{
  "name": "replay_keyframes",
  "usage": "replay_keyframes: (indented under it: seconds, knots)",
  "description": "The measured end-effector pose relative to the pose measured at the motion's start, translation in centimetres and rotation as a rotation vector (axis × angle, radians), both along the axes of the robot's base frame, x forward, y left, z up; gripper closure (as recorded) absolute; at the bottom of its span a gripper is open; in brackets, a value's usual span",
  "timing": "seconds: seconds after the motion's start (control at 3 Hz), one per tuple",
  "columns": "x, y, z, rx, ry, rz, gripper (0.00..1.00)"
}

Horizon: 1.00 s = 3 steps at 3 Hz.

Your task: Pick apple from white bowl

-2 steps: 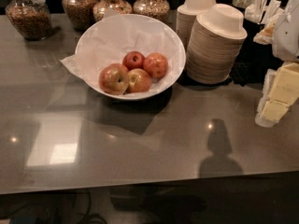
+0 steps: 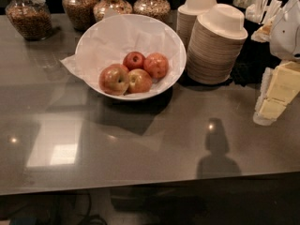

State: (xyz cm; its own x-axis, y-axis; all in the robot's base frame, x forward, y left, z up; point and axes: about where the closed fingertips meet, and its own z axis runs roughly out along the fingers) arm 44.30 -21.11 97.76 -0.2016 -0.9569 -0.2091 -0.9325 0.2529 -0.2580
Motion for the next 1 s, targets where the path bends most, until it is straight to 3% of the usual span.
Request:
replay_keyframes:
  seconds: [0.67, 1.0]
  knots:
    - [4.9, 6.4, -0.7, -0.001, -0.047, 0.192, 0.00]
    - [7.7, 9.2, -1.8, -0.038, -0.056, 0.248, 0.00]
